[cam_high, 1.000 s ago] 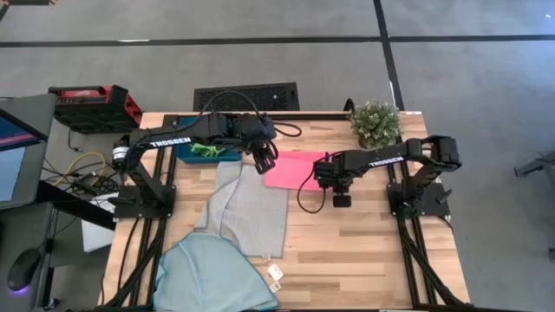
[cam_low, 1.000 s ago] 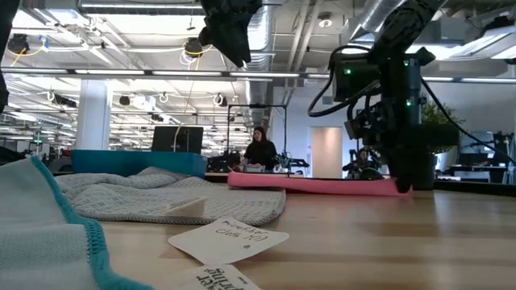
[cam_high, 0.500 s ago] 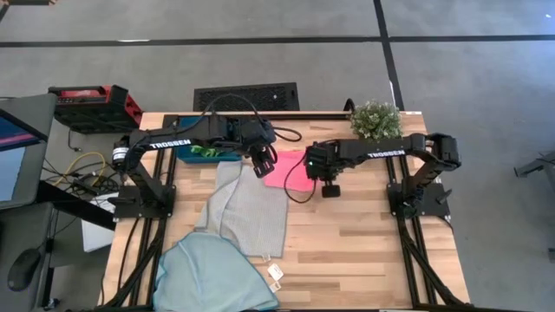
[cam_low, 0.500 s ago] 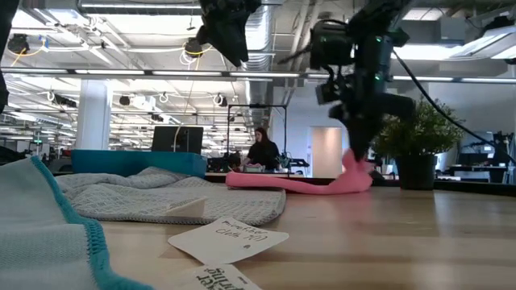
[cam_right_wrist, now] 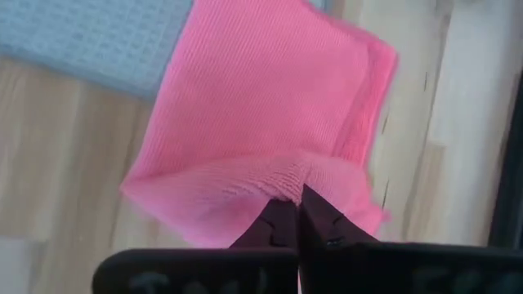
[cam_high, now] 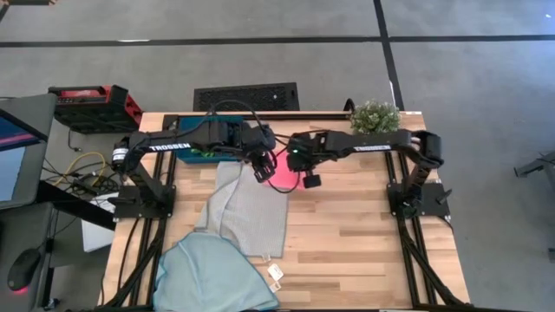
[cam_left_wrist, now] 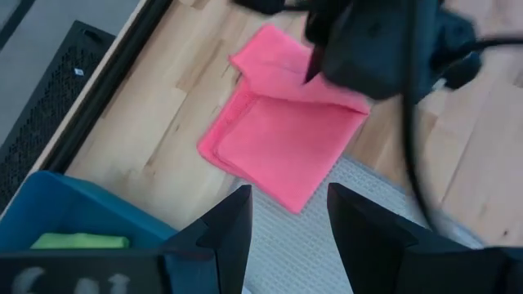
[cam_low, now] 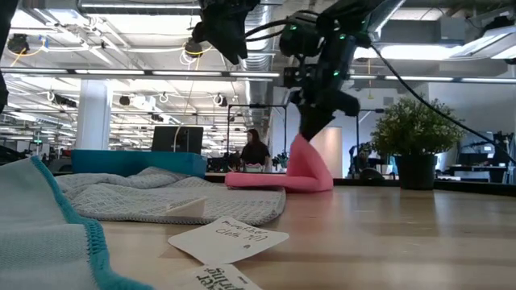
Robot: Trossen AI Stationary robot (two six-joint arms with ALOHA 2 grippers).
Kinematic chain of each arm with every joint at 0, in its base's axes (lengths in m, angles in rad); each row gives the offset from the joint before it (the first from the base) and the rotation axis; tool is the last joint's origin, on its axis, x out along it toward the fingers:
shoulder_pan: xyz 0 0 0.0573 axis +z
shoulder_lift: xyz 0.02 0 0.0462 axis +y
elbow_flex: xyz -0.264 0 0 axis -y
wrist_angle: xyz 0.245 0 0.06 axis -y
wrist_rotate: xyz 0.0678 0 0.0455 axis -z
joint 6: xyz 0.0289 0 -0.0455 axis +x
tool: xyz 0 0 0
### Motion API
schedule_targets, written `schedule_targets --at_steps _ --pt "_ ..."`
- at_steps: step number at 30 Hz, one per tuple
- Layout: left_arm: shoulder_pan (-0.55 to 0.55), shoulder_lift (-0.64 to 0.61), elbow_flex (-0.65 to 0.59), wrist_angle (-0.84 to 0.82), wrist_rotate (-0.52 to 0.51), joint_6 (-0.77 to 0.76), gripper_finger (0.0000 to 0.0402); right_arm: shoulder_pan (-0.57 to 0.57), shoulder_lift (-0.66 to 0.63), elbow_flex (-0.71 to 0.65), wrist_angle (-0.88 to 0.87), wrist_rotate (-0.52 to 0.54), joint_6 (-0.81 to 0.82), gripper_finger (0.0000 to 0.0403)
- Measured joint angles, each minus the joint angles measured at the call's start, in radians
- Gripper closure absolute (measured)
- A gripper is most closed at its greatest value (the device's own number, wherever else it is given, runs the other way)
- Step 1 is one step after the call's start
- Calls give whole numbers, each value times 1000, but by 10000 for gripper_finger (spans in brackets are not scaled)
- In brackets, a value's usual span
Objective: Fold microfiber towels
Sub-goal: Fold the pink cloth
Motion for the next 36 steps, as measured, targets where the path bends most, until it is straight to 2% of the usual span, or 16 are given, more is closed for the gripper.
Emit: schedule_targets --at_steps 7,13,26,36 --pt "-13 0 0 -25 -6 -29 248 4 109 124 6 3 -11 395" --pt "-15 0 0 -58 -16 -40 248 17 164 195 56 -1 -96 397" --pt "-14 0 0 -82 -33 -37 248 38 165 204 115 -19 -119 393" --pt "-13 0 0 -99 -35 -38 248 39 165 204 156 -27 -116 354"
